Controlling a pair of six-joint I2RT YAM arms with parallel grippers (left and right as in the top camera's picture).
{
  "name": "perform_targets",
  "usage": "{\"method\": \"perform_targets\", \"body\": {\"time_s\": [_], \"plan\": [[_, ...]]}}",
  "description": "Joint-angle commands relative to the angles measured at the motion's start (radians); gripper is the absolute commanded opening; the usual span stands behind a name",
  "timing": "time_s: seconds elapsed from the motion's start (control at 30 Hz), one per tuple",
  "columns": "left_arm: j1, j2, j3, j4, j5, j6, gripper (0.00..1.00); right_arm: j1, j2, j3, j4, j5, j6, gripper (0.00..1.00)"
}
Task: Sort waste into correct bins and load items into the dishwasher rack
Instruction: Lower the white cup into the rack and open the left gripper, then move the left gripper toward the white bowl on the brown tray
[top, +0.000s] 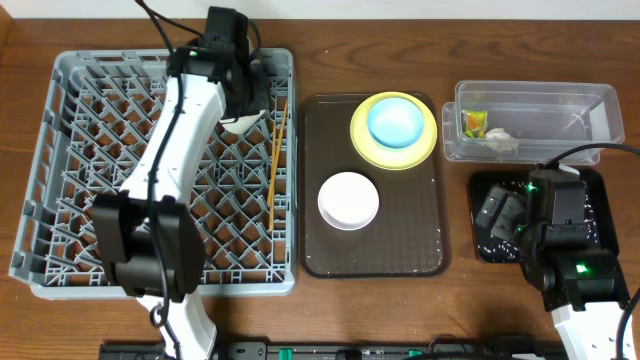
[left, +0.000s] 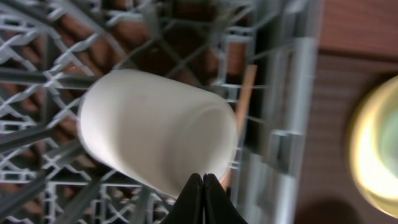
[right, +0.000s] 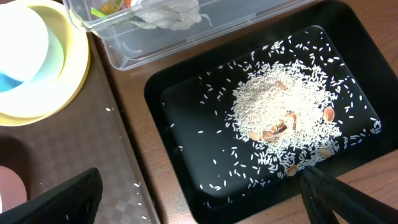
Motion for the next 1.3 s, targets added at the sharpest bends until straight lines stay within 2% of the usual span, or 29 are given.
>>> {"method": "perform_targets", "body": {"time_s": [0.0, 0.6, 1.1, 1.27], "plan": [[0.003, 0.019, -0.008, 0.003, -0.156, 0.016, 0.06, -0.005, 0.000, 0.005, -0.001, 0.013, -0.009, 0.99], [0.013, -0.024, -0.006, 0.047, -0.183, -0.022, 0.06, -0.005, 0.000, 0.005, -0.001, 0.013, -0.009, 0.99], [0.013, 0.099, -0.058, 0.094, -0.184, -0.028, 0.06, -0.005, 0.000, 0.005, -0.001, 0.013, -0.009, 0.99], [0.013, 0.065, -0.037, 0.100, -0.184, -0.028, 0.06, -0.005, 0.000, 0.005, -0.001, 0.013, -0.009, 0.99]]}}
